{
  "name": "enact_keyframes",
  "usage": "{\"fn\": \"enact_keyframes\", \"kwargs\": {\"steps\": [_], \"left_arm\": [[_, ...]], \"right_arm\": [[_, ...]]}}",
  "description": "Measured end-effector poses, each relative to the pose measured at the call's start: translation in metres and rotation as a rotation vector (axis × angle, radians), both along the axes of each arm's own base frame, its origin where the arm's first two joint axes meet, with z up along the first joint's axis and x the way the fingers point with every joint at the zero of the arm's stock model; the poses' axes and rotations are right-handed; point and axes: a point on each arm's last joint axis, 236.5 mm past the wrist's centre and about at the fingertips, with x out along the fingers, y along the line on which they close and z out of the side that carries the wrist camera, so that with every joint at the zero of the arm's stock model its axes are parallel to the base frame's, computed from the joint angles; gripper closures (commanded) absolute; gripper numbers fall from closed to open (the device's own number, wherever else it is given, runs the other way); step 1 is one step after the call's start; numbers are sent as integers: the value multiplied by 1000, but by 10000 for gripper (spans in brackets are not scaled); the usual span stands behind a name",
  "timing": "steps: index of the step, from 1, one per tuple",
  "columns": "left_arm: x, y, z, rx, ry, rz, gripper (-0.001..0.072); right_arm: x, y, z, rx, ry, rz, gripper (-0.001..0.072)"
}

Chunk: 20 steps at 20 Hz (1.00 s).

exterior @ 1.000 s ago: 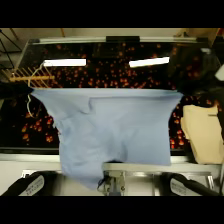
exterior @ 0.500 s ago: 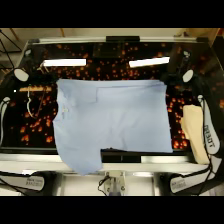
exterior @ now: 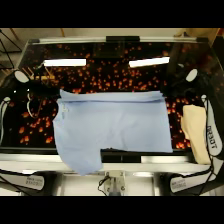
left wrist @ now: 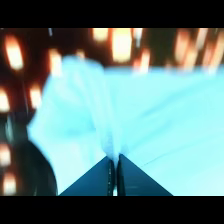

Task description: Fold the shirts.

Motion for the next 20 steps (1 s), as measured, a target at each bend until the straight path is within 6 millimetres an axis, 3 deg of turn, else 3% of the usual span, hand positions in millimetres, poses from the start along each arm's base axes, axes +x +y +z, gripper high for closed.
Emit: {"fn": "enact_keyframes", "kwargs": {"steps": [2,7,13,14,15,16,17,20], "left_arm": [[-21,0,-5,6,66,-37,677],[-46,-2,-2,4,130,-80,677],[-95,-8,-33,-23,301,-86,676],[-101,-9,-37,-27,319,-80,665],[-104,-8,-39,-30,333,-69,535],[-105,-7,-40,-33,344,-51,324],[-105,-4,-38,-36,348,-33,258],[-102,12,-18,-45,346,9,259]], "right_arm": [[-21,-6,-5,-29,85,25,635],[-53,-11,-9,-53,213,54,635],[-77,-15,-25,-65,311,41,634],[-79,-16,-27,-68,317,35,597],[-80,-16,-27,-69,323,26,427],[-81,-16,-28,-69,328,20,189],[-82,-17,-27,-70,331,16,176],[-95,-23,-10,-101,356,28,176]]}}
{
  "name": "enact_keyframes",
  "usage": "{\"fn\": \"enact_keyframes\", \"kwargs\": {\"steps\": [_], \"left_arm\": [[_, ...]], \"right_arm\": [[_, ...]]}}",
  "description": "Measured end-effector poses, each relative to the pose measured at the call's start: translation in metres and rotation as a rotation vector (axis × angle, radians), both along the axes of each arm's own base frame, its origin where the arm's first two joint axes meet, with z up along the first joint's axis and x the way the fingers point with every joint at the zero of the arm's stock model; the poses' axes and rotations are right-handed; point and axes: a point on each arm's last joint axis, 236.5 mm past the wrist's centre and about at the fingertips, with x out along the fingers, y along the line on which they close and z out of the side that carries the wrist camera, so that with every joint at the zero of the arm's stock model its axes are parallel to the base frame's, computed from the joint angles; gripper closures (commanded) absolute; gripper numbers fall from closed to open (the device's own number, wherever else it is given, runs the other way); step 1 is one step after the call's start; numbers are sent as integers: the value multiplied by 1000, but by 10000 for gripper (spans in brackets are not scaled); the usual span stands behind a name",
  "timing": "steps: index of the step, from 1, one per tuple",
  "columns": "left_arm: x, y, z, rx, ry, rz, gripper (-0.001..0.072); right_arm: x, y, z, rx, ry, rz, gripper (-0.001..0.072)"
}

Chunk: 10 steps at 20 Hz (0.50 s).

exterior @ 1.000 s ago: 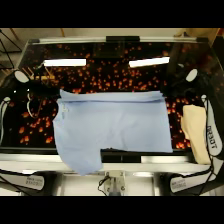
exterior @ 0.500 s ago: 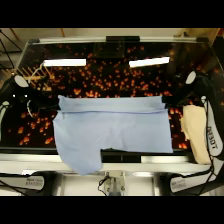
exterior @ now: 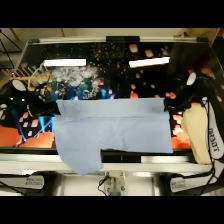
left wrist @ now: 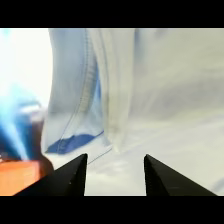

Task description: Fold the shirts.

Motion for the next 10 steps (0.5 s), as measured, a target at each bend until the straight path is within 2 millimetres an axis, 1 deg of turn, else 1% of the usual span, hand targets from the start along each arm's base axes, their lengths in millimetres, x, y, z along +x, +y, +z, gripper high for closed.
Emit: {"fn": "enact_keyframes", "kwargs": {"steps": [1,3,5,7,9,10], "left_arm": [[-4,9,7,4,11,14,259],[-23,24,20,-6,51,50,259],[-55,29,24,-23,97,86,260],[-92,20,19,-57,127,110,259],[-126,5,9,-87,140,119,260],[-142,0,2,-90,149,125,260]], "right_arm": [[-7,-6,8,-21,12,6,176],[-23,-24,27,-58,27,-16,176],[-38,-39,41,-66,32,-58,176],[-51,-55,49,-69,30,-111,176],[-61,-73,53,-74,26,-166,176],[-64,-78,54,-71,25,-186,176]]}}
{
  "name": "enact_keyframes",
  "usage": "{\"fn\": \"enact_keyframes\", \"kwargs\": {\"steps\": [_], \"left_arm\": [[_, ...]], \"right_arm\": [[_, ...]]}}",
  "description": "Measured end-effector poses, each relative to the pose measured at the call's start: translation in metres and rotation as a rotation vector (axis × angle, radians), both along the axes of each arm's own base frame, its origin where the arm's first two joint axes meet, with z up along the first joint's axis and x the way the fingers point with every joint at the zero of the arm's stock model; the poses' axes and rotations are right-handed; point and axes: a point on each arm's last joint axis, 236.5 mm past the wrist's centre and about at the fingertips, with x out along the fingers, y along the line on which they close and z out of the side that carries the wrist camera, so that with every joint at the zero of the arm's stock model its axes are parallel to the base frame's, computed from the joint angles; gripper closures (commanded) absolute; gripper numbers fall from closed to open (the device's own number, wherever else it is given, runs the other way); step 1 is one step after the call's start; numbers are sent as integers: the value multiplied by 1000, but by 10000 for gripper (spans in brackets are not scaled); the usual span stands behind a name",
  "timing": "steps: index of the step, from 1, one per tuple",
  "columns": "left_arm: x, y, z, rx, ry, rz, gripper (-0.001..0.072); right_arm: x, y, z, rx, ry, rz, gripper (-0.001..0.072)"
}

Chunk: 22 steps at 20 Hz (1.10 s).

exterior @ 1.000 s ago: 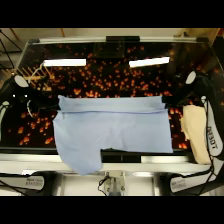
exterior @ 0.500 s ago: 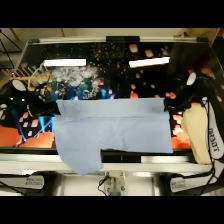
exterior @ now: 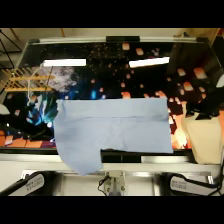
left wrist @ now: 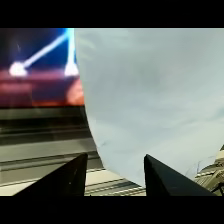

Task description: Fold the shirts.

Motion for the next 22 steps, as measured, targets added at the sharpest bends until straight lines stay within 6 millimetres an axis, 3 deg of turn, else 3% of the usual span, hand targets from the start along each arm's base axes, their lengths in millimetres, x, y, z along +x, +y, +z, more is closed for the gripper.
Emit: {"fn": "enact_keyframes", "kwargs": {"steps": [6,11,12,13,16,17,20,22], "left_arm": [[-65,-24,-39,-19,99,12,260],[-79,-39,-51,-5,114,-52,270],[-80,-41,-52,-1,113,-63,353],[-81,-43,-53,1,113,-73,390],[-84,-46,-55,8,115,-100,411],[-84,-46,-56,10,114,-104,504],[-85,-48,-57,10,117,-114,676],[-85,-49,-57,8,114,-118,677]], "right_arm": [[-3,-15,3,5,-29,-56,176],[-1,-16,3,13,-44,-66,176],[-1,-15,3,14,-46,-66,176],[0,-15,3,17,-49,-67,176],[-1,-5,4,56,-47,-71,176],[-1,-2,4,64,-49,-68,176],[-3,3,3,71,-36,-60,176],[-9,5,-1,74,-17,-57,176]]}}
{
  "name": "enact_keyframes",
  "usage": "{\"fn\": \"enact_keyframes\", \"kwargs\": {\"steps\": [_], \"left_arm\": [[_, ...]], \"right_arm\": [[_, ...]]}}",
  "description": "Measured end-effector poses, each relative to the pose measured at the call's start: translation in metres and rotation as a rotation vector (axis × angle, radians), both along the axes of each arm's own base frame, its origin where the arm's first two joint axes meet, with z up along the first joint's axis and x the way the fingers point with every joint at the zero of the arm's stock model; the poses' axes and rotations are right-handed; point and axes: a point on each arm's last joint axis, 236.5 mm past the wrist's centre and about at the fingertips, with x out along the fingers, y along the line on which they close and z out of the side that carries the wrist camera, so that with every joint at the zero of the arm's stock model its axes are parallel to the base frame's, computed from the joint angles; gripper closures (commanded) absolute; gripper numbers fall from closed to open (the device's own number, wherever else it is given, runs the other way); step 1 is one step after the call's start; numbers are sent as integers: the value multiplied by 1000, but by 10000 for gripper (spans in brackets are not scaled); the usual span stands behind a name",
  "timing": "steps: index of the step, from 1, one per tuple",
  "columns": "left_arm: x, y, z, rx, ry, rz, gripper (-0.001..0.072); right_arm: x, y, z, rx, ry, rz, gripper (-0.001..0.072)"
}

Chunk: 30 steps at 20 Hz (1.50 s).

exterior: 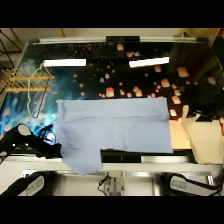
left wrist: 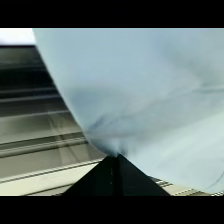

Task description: Fold the shirts.

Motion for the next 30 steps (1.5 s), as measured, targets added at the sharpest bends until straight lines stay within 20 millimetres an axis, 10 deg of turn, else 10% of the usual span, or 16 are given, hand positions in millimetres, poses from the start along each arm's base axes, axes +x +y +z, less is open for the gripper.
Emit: {"fn": "enact_keyframes", "kwargs": {"steps": [10,17,20,24,30], "left_arm": [[4,-1,3,-7,-15,-12,677],[10,0,6,-4,-36,-15,677],[15,1,10,0,-61,-16,677],[28,3,18,7,-104,-15,677],[77,11,56,21,-263,-57,679]], "right_arm": [[-101,64,-58,116,154,98,82],[-119,81,-106,184,213,79,90],[-123,89,-111,224,245,64,213],[-116,106,-115,281,221,70,595],[-64,103,-76,251,84,181,637]]}}
